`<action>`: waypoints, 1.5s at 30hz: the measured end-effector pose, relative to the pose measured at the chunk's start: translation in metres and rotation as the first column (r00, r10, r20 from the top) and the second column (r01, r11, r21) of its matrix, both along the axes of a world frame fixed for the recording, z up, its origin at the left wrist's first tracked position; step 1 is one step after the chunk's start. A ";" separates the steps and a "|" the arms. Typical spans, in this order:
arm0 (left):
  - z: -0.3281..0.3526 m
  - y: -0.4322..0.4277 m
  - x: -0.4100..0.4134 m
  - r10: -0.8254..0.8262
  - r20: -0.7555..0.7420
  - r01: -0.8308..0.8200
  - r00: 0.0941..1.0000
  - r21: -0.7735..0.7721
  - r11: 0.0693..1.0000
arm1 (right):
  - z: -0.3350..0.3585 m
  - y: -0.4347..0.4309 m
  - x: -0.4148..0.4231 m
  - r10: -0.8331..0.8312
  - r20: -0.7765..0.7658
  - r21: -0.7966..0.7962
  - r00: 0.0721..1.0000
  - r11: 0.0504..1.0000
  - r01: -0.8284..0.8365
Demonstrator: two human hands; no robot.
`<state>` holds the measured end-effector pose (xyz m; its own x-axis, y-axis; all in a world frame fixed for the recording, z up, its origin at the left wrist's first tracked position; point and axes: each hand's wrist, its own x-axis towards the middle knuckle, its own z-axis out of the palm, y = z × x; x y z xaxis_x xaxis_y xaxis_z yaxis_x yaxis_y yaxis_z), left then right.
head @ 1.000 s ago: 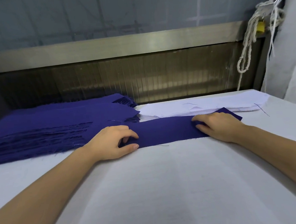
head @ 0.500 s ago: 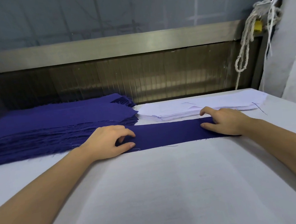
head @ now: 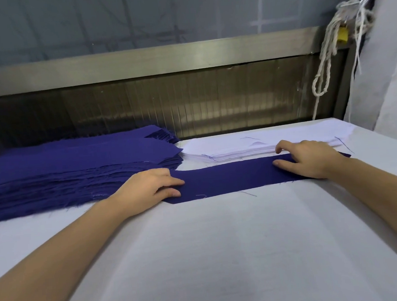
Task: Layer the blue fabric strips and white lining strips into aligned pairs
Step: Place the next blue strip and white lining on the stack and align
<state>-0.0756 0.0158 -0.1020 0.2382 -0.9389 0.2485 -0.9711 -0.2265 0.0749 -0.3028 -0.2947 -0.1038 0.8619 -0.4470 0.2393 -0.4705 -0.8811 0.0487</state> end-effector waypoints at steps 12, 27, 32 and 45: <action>-0.010 -0.013 -0.004 -0.097 -0.147 0.102 0.984 0.027 0.994 | 0.000 0.046 0.032 0.134 0.157 -0.103 0.979 0.988 -0.119; -0.002 -0.038 -0.011 -0.103 -0.136 0.104 0.985 -0.003 0.995 | -0.001 0.066 0.113 0.242 0.165 -0.268 0.956 0.944 -0.192; -0.004 -0.046 -0.010 -0.111 -0.165 0.112 0.980 -0.003 0.994 | -0.001 0.067 0.116 0.201 0.307 -0.119 0.930 0.978 -0.173; 0.012 -0.066 0.003 0.014 -0.047 -0.022 0.999 -0.175 0.984 | -0.004 0.080 0.114 0.011 0.448 0.264 0.894 0.954 -0.144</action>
